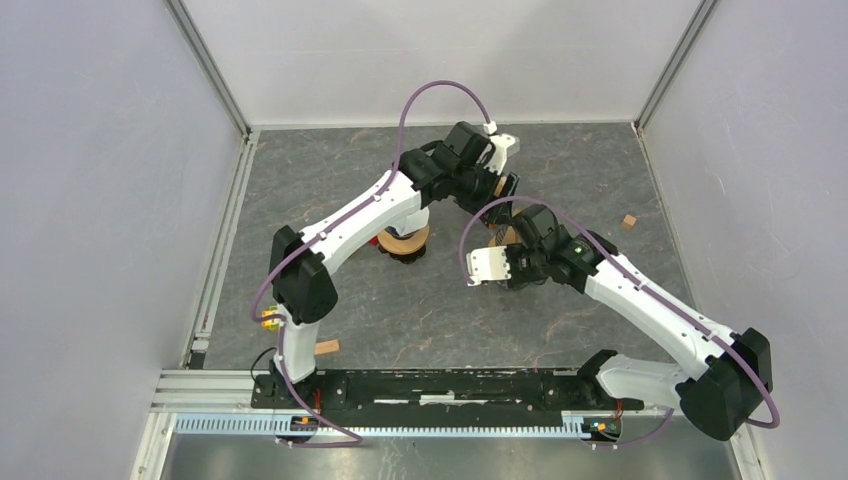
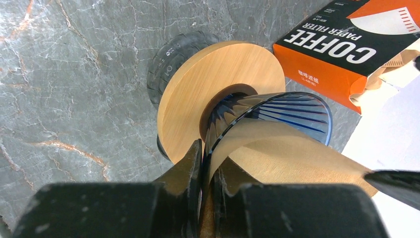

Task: Place the coffee filter in the dripper
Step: Place the coffee filter in the coffee dripper.

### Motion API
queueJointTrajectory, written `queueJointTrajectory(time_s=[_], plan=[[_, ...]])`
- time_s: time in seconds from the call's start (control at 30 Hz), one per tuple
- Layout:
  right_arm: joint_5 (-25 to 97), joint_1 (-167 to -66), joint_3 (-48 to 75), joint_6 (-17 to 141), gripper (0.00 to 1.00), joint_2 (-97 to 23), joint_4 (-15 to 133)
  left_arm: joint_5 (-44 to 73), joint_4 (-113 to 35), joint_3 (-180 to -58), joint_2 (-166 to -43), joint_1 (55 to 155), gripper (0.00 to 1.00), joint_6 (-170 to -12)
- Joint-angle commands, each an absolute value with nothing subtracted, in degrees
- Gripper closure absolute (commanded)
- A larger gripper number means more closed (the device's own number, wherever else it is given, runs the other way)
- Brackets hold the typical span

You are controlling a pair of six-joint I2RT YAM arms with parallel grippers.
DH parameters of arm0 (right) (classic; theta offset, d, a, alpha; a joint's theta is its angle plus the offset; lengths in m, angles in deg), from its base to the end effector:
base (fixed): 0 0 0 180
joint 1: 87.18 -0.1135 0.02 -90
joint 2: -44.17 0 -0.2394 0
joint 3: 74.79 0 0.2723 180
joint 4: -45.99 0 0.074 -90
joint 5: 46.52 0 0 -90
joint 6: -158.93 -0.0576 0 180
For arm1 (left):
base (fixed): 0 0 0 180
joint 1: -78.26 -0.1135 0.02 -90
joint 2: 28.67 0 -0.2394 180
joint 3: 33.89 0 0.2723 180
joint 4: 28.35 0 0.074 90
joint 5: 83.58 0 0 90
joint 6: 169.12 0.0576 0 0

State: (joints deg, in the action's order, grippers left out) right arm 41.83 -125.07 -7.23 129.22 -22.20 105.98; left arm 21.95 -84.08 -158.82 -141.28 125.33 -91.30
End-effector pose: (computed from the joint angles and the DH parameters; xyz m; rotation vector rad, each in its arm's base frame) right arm 0.2077 0.1637 0.2259 -1.9718 1.6948 -0.1043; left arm 0.3103 -0.3562 0.3036 0.8685 2.2858 -0.8089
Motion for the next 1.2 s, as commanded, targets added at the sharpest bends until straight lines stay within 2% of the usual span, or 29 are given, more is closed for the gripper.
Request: queueJointTrajectory(time_s=[0.0, 0.2, 0.7, 0.87, 1.17], plan=[[38.3, -124.3, -4.8, 129.3, 0.85, -21.2, 108.9, 22.6, -84.0, -161.5, -144.1, 126.1, 0.21, -87.6], [35.7, -122.2, -3.9, 130.4, 0.79, -21.6, 109.5, 24.1, -84.3, -164.4, -147.0, 126.2, 0.19, -87.9], [33.6, -120.2, -0.6, 130.9, 0.49, -23.5, 111.0, 22.8, -84.4, -166.5, -147.1, 126.2, 0.16, -86.5], [33.5, -120.2, -0.9, 131.3, 0.44, -24.4, 110.9, 21.4, -85.6, -166.6, -146.3, 125.7, 0.15, -85.2], [33.8, -120.0, -3.4, 132.0, 0.42, -25.4, 109.8, 20.3, -87.9, -165.5, -144.3, 124.2, 0.13, -82.9]])
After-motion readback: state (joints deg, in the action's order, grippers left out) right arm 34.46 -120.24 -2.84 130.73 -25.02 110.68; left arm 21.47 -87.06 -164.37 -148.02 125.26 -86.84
